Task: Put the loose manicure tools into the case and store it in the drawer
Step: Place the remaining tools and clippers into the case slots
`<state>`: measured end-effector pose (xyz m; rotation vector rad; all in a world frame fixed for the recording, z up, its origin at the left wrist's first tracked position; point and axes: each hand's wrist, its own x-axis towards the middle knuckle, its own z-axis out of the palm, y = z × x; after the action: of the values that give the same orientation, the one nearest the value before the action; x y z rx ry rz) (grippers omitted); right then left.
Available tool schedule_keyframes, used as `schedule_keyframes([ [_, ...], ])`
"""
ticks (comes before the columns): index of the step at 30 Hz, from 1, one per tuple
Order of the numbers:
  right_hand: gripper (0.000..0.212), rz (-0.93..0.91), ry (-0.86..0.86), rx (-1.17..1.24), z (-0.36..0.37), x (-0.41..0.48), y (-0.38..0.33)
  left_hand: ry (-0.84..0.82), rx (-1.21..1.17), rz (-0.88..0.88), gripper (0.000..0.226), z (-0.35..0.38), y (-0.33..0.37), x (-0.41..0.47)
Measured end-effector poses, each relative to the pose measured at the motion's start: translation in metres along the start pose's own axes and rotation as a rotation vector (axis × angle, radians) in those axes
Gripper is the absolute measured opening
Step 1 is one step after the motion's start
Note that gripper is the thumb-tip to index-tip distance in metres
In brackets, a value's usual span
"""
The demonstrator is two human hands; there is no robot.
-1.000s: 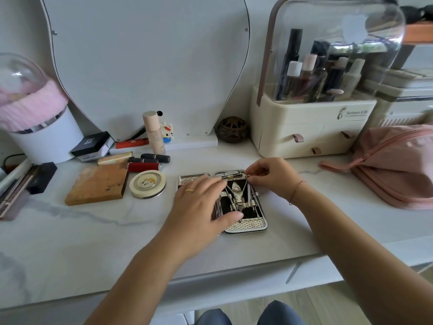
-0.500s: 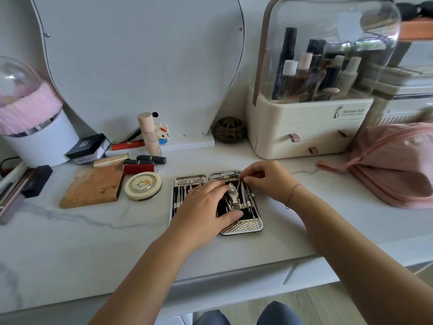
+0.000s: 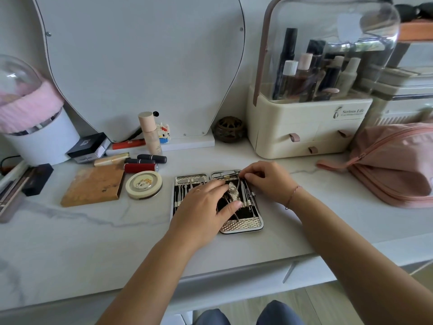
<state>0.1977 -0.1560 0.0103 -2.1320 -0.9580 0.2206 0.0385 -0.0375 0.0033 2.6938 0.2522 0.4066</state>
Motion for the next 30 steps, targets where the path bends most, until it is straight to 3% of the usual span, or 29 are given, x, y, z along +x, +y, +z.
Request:
schedule_keyframes([
  [24, 0.024, -0.048, -0.114, 0.212, -0.012, -0.009, 0.005, -0.033, 0.035, 0.028, 0.072, -0.001, -0.003, 0.000],
  [26, 0.023, -0.058, -0.032, 0.311, -0.023, -0.011, 0.002, -0.041, 0.059, 0.041, 0.073, -0.001, -0.004, 0.000],
  [30, 0.017, 0.046, 0.339, 0.359, -0.063, -0.019, 0.017, -0.072, 0.095, 0.066, 0.078, 0.001, -0.007, 0.002],
])
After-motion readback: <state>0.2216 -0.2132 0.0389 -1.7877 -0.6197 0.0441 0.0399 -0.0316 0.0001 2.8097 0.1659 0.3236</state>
